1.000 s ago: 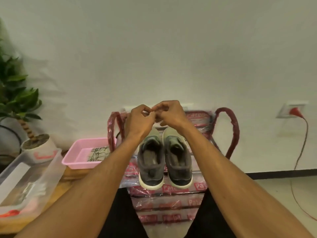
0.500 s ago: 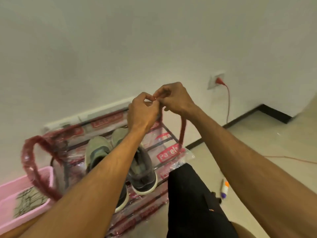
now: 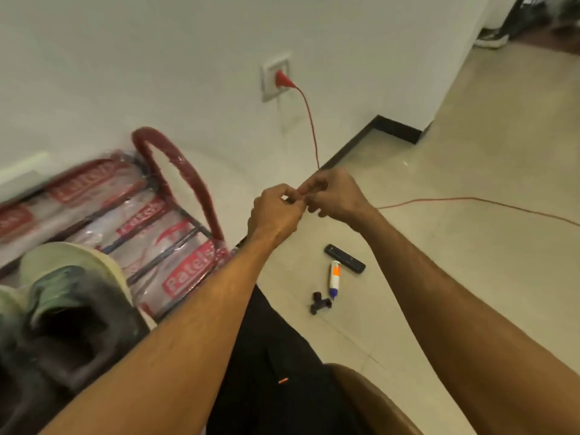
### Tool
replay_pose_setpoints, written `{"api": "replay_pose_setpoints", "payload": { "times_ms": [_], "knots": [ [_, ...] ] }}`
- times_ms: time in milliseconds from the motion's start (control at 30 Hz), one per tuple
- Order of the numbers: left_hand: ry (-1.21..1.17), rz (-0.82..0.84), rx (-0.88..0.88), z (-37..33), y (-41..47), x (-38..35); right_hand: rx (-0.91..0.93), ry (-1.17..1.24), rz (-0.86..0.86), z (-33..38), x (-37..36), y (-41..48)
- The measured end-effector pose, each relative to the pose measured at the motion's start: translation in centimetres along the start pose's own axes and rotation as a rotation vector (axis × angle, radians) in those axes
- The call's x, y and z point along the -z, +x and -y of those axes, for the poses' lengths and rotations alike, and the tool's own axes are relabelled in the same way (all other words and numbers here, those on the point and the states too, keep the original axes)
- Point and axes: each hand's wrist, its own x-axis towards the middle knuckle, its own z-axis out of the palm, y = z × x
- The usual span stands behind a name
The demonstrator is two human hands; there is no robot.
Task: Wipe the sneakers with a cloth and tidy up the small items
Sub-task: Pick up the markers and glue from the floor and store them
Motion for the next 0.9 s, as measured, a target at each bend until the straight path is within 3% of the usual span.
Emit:
{"api": "replay_pose_setpoints", "payload": {
  "times_ms": [133, 367, 633, 900],
  "knots": [
    [0.063, 0.196, 0.049, 1.8, 1.3, -5.8, -0.166, 0.083, -0.019, -7.9, -0.1, 0.2],
    [0.183, 0.402, 0.235, 7.0, 3.1, -12.9, -0.448, 0.201, -0.024, -18.1, -3.4, 0.2],
    [0.211, 0.448, 0.421, 12.9, 4.8, -16.9, -0.641, 0.265, -0.025, -26.0, -7.3, 1.0],
    [0.186, 0.449, 0.526, 17.2, 6.1, -19.3, -0.782, 0.122, 0.021, -33.8, -12.8, 1.3]
  ]
}}
